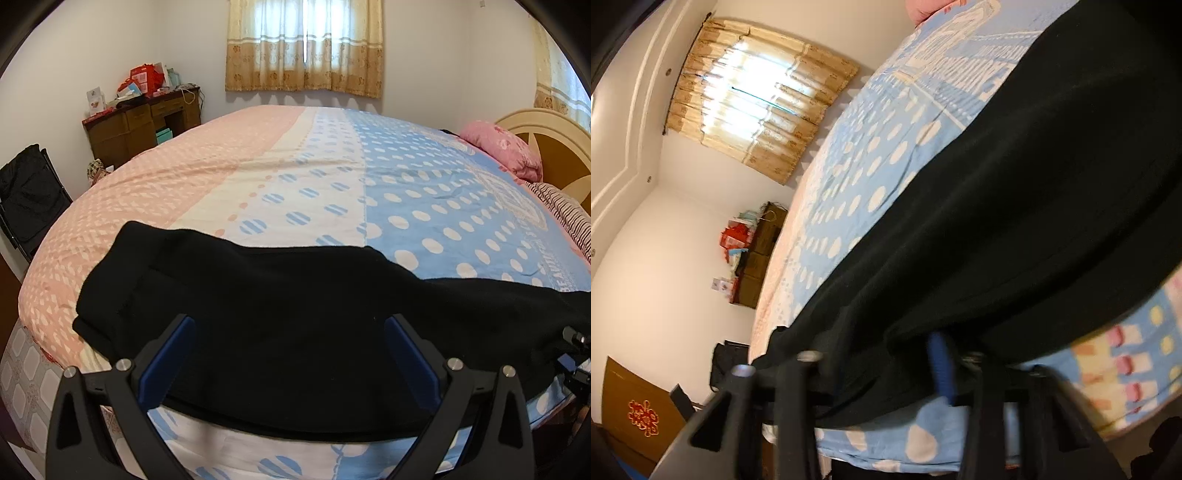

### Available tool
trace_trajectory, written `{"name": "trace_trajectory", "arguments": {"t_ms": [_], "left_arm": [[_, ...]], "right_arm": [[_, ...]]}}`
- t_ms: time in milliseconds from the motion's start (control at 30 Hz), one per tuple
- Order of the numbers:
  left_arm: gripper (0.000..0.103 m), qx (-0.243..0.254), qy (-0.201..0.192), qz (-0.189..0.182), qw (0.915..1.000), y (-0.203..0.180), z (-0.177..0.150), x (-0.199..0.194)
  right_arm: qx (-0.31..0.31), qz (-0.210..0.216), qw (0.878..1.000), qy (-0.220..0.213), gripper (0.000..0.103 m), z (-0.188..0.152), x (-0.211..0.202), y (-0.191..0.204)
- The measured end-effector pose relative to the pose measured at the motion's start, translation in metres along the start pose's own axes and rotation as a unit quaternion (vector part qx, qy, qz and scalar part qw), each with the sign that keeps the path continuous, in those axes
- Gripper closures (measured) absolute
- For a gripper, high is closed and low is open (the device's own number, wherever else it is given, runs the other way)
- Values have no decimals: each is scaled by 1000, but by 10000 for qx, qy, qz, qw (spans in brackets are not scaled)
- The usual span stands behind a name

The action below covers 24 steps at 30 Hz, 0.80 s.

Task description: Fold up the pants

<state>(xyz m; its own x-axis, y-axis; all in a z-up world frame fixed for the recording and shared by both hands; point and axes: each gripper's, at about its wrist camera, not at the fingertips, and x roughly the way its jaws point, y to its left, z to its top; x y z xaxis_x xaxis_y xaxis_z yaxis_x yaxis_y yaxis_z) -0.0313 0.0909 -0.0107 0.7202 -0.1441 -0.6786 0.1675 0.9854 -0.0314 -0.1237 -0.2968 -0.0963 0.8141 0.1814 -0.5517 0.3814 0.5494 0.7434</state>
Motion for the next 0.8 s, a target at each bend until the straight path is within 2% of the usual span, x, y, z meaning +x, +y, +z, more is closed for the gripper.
{"name": "trace_trajectory", "arguments": {"t_ms": [33, 200, 333, 433, 600, 700, 800], "left_arm": [[0, 10, 19, 1, 10000, 0, 0, 0], [0, 50, 31, 13, 10000, -1, -2, 0], [0, -51, 121, -47, 9999, -1, -2, 3], [0, 6, 69, -26, 10000, -1, -2, 1], [0, -52, 113, -33, 9999, 0, -2, 2], [0, -29, 133, -57, 9999, -2, -3, 1], [0, 62, 85, -22, 9999, -4, -3, -2]], "right_arm": [[-36, -31, 10000, 2, 98, 1, -2, -1], [118, 112, 9999, -32, 98, 4, -20, -18], [341, 77, 9990, -289, 98, 8, -31, -28], [489, 258, 9982, -220, 98, 11, -29, -32], [207, 334, 9992, 17, 98, 6, -18, -19], [-161, 142, 9997, -121, 99, 6, -25, -8], [-342, 150, 9991, -176, 99, 5, -39, 0]]}}
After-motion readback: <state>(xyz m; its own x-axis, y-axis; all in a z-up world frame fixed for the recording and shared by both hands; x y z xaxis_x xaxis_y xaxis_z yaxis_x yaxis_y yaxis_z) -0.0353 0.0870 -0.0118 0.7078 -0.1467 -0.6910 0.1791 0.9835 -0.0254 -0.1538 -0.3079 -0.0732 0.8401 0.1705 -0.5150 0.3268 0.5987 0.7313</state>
